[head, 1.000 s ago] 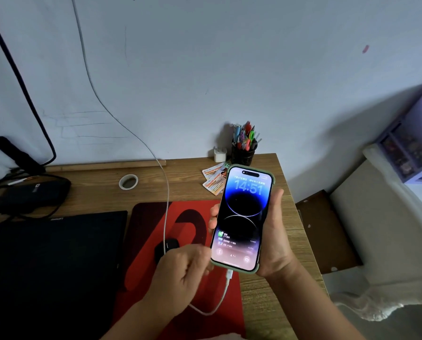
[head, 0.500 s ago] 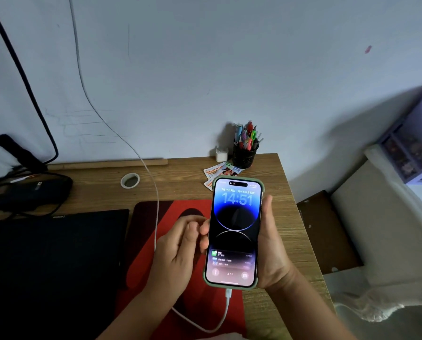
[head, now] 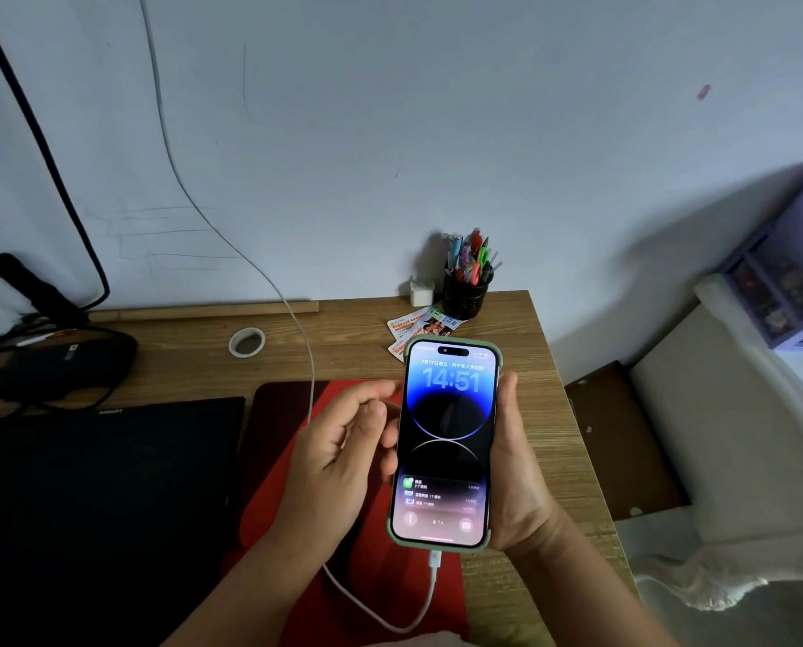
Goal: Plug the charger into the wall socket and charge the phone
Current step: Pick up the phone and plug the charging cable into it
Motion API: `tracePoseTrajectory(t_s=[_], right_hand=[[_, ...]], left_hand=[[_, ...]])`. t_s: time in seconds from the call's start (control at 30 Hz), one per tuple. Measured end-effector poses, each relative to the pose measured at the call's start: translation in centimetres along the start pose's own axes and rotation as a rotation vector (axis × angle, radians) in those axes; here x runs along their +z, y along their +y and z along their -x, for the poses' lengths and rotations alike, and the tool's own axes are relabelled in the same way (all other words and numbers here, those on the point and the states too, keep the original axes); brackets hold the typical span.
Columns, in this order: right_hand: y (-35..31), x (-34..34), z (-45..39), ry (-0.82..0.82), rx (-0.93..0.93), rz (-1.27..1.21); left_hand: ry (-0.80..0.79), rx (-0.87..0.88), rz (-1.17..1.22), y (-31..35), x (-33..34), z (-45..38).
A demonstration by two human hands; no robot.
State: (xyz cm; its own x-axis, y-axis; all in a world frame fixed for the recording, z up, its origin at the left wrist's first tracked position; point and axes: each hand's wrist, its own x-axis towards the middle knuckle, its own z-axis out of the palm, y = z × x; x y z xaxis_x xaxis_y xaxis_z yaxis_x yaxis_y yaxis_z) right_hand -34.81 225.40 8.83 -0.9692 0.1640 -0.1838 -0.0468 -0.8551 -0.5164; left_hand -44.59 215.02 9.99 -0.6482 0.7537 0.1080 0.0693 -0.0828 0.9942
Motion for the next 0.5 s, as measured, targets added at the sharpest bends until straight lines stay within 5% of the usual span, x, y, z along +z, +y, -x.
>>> tracePoseTrajectory(t_s=[0.5], right_hand=[[-0.06, -0.11, -0.07, 0.026, 0.016, -0.05]], left_hand=[[-0.009, -0.021, 0.001, -0.56, -0.3, -0.16]])
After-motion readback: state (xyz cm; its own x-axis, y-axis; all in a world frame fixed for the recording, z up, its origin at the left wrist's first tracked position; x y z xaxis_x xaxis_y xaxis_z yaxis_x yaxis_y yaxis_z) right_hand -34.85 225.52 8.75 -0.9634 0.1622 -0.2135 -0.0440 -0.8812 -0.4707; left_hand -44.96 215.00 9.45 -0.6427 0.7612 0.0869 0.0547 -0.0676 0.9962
